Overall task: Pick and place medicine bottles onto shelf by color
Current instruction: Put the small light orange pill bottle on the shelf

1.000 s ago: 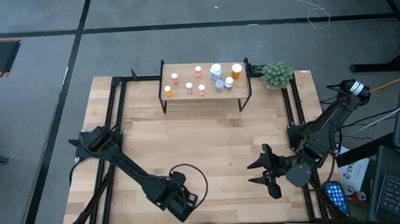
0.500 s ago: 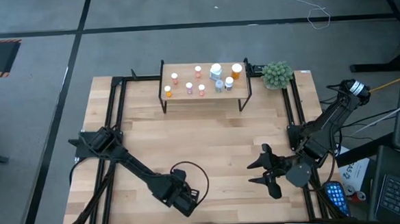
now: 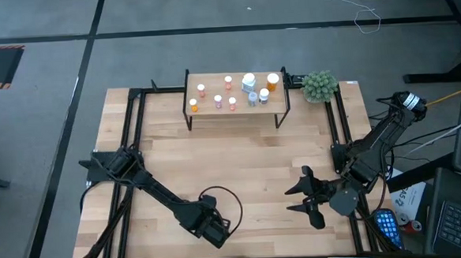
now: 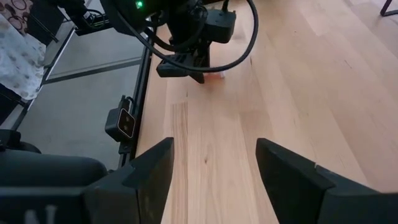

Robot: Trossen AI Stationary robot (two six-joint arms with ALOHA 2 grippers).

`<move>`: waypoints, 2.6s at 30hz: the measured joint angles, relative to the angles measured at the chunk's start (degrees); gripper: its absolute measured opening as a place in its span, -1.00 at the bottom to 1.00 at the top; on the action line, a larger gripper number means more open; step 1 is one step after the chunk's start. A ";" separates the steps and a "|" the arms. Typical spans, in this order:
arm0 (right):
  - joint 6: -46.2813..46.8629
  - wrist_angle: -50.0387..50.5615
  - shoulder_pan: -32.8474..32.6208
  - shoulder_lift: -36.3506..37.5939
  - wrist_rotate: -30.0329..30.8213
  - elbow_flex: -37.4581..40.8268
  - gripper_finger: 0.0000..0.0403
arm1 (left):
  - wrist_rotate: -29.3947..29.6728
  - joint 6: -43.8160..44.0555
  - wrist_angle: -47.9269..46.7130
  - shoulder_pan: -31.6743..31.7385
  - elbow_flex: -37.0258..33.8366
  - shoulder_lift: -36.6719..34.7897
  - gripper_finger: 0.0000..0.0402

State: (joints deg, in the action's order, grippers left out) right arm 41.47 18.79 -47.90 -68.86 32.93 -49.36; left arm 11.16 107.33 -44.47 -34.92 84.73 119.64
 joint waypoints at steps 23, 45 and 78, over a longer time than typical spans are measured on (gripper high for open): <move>0.43 -1.21 0.04 -0.02 0.07 0.00 0.14 | 18.89 -26.88 1.92 2.09 -0.29 -7.44 -0.55; -18.46 -18.50 3.81 -0.04 9.19 0.02 0.14 | 27.29 -97.56 54.62 5.42 -0.13 -12.88 -0.55; -22.49 -23.96 5.94 -0.86 -0.11 0.00 0.14 | 24.87 -95.71 55.61 5.90 -0.13 -12.88 -0.55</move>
State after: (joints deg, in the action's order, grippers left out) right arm 18.98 -5.18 -41.96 -69.72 32.82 -49.36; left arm 36.03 11.62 11.14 -29.02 84.59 106.76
